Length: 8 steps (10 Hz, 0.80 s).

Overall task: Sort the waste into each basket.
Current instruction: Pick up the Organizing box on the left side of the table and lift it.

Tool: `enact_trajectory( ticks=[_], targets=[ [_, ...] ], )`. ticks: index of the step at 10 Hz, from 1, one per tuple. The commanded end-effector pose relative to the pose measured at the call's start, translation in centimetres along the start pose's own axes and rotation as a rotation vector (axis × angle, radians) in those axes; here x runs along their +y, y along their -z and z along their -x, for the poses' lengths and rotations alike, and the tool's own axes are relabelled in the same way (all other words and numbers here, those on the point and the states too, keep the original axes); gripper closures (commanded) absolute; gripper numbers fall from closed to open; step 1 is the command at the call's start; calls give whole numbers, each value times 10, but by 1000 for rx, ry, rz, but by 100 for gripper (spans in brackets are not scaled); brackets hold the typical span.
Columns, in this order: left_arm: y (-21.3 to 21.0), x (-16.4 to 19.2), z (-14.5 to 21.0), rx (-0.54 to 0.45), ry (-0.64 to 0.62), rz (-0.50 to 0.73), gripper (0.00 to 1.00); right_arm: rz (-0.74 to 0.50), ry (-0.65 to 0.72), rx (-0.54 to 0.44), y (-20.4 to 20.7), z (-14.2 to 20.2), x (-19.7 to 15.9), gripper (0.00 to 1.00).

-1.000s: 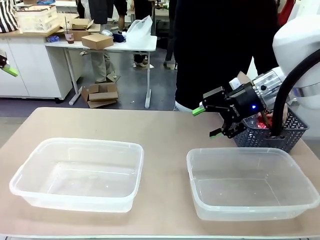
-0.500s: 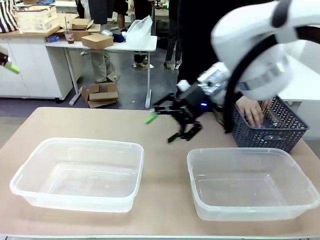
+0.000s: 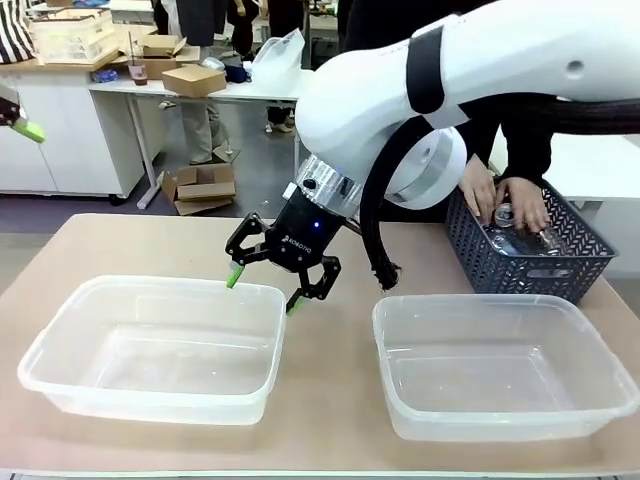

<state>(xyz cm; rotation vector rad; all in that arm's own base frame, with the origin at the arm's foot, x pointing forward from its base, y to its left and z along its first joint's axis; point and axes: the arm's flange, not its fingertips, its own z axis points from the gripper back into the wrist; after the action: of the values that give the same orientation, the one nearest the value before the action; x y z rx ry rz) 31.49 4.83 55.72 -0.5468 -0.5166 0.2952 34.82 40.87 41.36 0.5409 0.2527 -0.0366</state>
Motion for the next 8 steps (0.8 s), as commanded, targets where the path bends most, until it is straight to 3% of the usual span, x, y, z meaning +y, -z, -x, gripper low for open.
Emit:
enact_trajectory(
  ticks=[1, 2, 3, 4, 5, 6, 7, 8],
  targets=[
    [31, -3, 51, 188, 132, 5, 0, 96, 34, -18, 20, 16, 5, 0],
    [45, 1, 74, 226, 165, -13, 0, 151, 64, -21, 26, 26, 10, 0],
    [57, 8, 86, 248, 194, -107, 0, 203, 109, -32, 32, 30, 11, 0],
    [65, 20, 99, 356, 197, -159, 0, 258, 164, -62, 37, 33, 9, 0],
    [74, 40, 114, 492, 235, -278, 0, 269, 158, -69, 39, 37, 7, 0],
    [84, 62, 128, 520, 302, -484, 0, 266, 166, -88, 39, 39, 5, 0],
    [88, 80, 137, 576, 345, -578, 0, 263, 146, -93, 39, 40, 4, 0],
    [96, 83, 144, 635, 263, -362, 0, 261, 143, -137, 36, 38, 4, 0]
  ],
)
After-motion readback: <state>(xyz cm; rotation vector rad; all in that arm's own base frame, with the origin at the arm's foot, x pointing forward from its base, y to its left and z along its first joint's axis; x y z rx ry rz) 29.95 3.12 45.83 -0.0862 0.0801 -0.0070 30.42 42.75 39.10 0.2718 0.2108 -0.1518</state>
